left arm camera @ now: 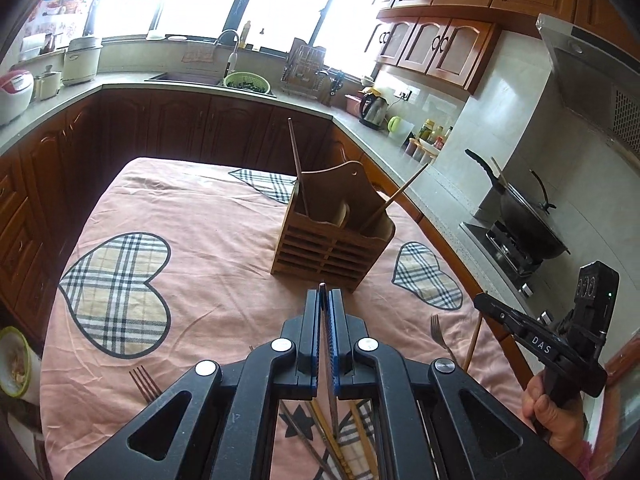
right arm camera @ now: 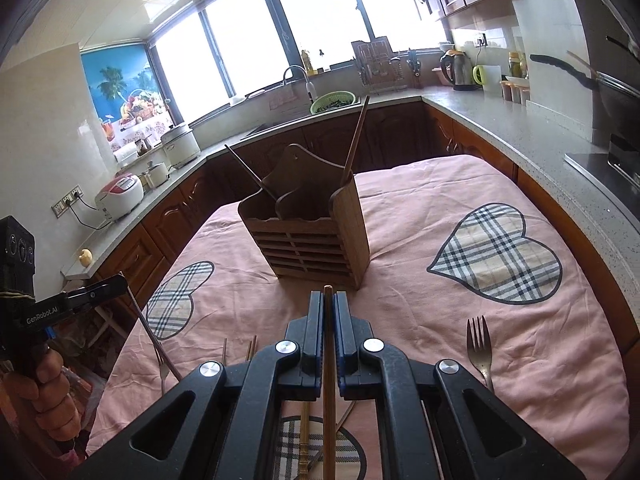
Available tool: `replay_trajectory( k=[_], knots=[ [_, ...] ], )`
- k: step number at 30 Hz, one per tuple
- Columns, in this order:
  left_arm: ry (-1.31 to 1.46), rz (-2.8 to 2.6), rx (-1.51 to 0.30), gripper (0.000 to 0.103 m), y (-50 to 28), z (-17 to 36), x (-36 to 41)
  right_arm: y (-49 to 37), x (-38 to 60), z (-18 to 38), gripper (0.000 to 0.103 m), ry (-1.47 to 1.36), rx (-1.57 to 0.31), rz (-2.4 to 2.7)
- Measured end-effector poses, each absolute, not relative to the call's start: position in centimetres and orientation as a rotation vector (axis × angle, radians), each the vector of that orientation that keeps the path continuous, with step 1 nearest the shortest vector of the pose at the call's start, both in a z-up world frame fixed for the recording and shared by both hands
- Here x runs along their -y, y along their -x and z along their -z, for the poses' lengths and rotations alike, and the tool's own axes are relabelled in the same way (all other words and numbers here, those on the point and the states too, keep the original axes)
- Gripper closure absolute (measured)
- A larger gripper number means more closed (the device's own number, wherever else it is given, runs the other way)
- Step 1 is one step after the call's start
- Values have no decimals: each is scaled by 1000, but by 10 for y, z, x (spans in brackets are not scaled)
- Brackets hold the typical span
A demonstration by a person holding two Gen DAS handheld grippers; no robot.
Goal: Organize utensils
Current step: 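Lift both chopsticks and lower them into the wooden utensil holder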
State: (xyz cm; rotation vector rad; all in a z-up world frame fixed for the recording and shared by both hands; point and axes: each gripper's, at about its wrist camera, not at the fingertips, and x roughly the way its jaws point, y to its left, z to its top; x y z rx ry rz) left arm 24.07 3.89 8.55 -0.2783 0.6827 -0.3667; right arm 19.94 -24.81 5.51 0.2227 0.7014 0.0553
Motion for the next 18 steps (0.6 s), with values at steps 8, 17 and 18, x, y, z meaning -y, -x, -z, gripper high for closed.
replay_trajectory(
  k=[8, 17, 18],
  knots=[
    [271, 370, -622, 101, -219, -101, -47, -191, 241, -81, 99, -214, -627, -65],
    [272, 360, -590, 101, -213, -108, -53, -194, 241, -104, 99, -214, -549, -63],
    [270, 359, -588, 101, -213, -109, -53, -195, 241, -105, 99, -215, -545, -63]
  ],
)
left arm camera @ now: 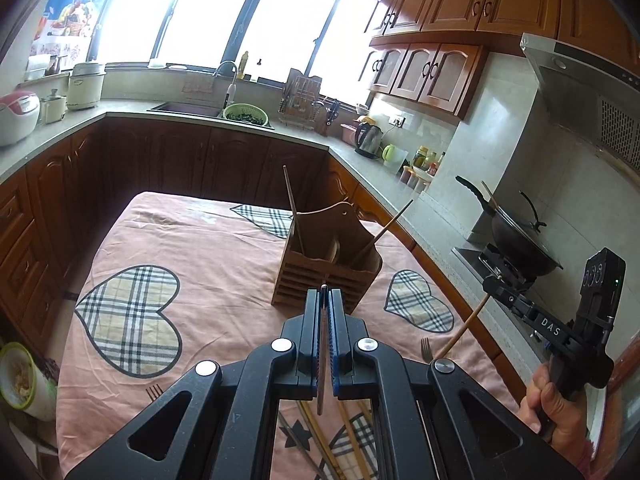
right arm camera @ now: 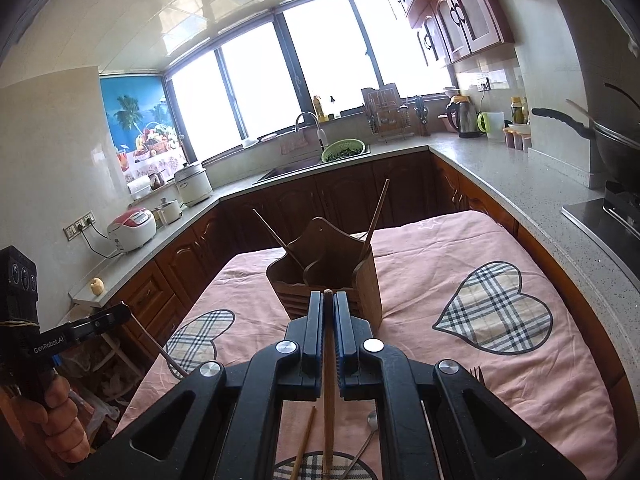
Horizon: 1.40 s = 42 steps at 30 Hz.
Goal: Organize utensils
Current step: 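Lift both chopsticks and lower them into the wooden utensil holder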
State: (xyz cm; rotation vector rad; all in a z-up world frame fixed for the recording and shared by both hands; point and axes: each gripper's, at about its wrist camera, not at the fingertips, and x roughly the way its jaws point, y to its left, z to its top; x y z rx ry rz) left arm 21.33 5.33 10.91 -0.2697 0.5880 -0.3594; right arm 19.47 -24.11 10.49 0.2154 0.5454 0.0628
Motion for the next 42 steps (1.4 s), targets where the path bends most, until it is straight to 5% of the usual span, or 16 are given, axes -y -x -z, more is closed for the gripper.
replay_trajectory(
  k=[42],
  knots=[
    [269, 325, -370, 101, -347, -154, -32, -292, 265, -179, 99, -274, -223, -4]
  ],
)
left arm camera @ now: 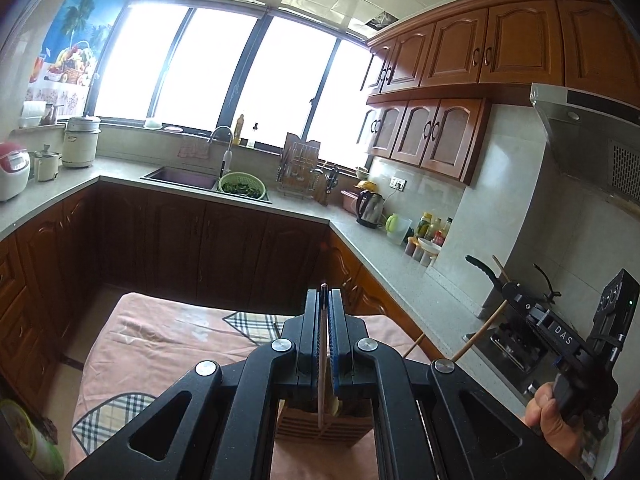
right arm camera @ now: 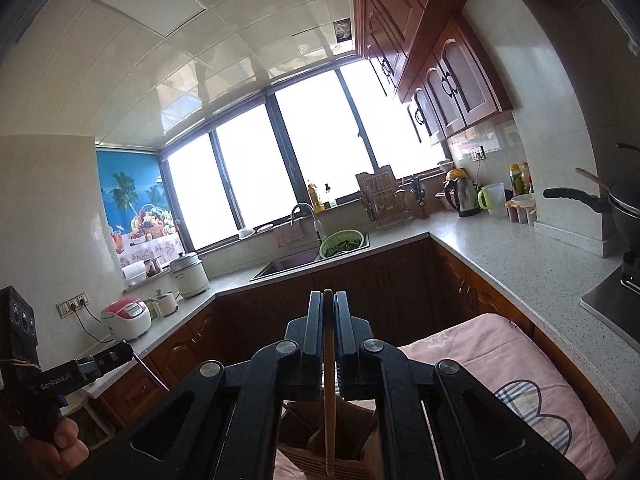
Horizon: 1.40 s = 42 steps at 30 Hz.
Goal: Organize utensils
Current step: 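Lift both chopsticks and lower them into the wooden utensil holder, then open both grippers to release the chopsticks in the holder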
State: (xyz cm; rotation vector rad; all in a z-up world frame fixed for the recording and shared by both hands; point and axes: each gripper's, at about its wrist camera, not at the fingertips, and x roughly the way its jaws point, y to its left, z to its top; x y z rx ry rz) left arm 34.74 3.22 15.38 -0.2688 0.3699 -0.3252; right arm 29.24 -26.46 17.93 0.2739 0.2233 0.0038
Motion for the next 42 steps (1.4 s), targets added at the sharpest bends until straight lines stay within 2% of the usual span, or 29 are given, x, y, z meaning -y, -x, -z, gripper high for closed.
replay_trajectory(
  k=[8, 18, 26, 40, 42],
  knots=[
    [283, 294, -393, 101, -397, -124, -13, -322, 269, -164, 98, -267, -238, 20],
    [333, 250, -509, 101, -464, -68, 4, -344, 276, -109, 98, -288, -319, 42],
    [352, 238, -566, 101, -497, -54, 12, -352, 287, -80, 98, -328, -376, 73],
    [363, 249, -580, 100, -495, -40, -4, -361, 289, -65, 97, -359, -433, 79],
    [363, 254, -590, 100, -493, -39, -4, -361, 289, -64, 93, -360, -439, 75]
  ],
)
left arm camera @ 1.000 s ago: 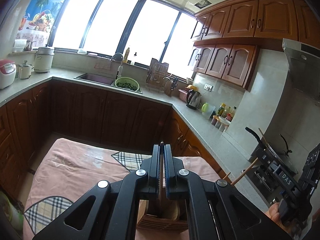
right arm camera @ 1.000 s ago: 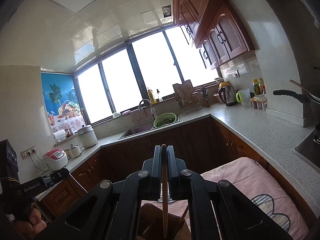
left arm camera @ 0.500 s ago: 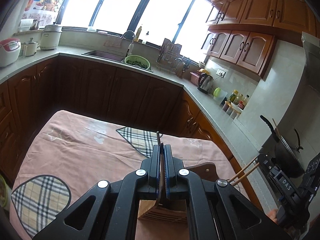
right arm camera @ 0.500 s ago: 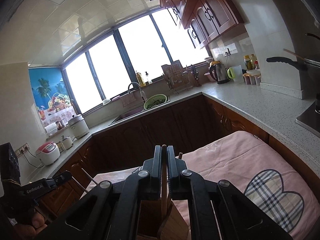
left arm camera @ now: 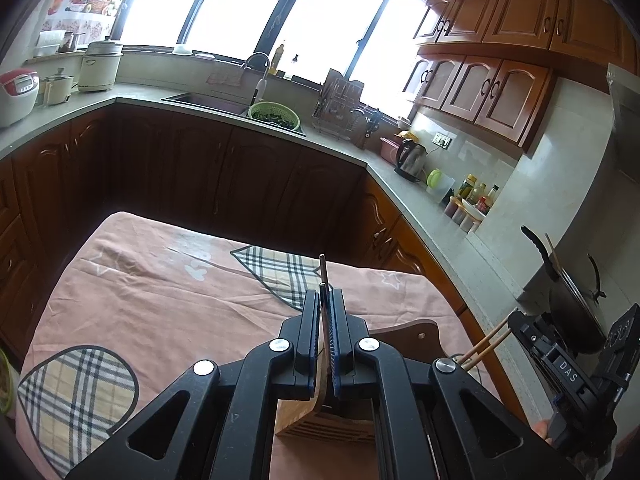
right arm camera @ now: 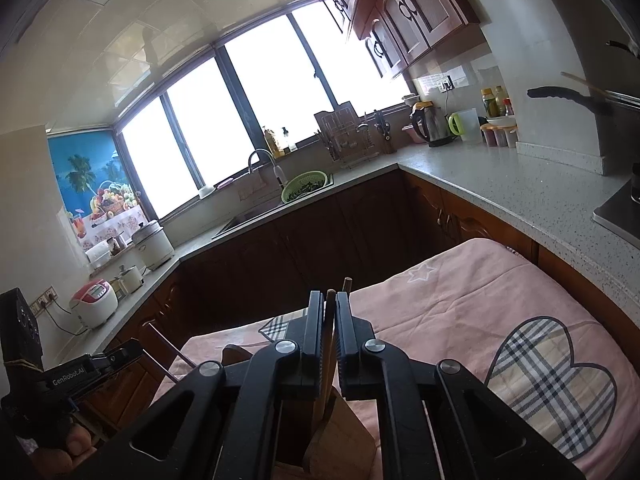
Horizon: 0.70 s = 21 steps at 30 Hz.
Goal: Organize utensils
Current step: 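Open both grippers to release the chopsticks in the holder, then move both grippers back toward the remaining utensils on the cloth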
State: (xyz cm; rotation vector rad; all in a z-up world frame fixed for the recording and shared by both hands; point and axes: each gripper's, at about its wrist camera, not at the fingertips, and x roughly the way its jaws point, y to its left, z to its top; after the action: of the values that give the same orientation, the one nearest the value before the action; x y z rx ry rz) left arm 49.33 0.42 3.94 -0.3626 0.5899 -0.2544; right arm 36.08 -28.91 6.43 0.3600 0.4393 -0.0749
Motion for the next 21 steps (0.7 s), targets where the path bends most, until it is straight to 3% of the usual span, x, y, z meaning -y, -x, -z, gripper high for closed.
replay_trajectory(
  k=[2, 3, 5, 7, 10, 12, 14, 16, 18, 21],
  knots=[
    [364, 257, -599, 97, -492, -38, -4, -361, 290, -64, 92, -368, -443, 66],
    [364, 255, -602, 89, -493, -38, -5, -360, 290, -65, 91, -371, -443, 64],
    [370, 248, -600, 78, -491, -39, -7, -357, 291, -67, 76, -375, -440, 63],
    [368, 240, -596, 76, -489, -40, -8, -353, 291, -70, 62, -375, -428, 63],
    [370, 237, -600, 70, -484, -41, -10, -347, 291, -75, 61, -370, -410, 69],
    [369, 233, -597, 58, -479, -42, -11, -345, 293, -78, 59, -380, -404, 73],
    [367, 228, -591, 49, -473, -43, -13, -341, 296, -79, 36, -394, -393, 69],
    [364, 224, -590, 42, -466, -43, -13, -336, 296, -80, 28, -391, -379, 69],
    [367, 218, -589, 30, -460, -43, -15, -332, 295, -81, 23, -385, -379, 64],
    [369, 217, -595, 27, -450, -43, -16, -328, 293, -80, 15, -387, -389, 47]
  ],
)
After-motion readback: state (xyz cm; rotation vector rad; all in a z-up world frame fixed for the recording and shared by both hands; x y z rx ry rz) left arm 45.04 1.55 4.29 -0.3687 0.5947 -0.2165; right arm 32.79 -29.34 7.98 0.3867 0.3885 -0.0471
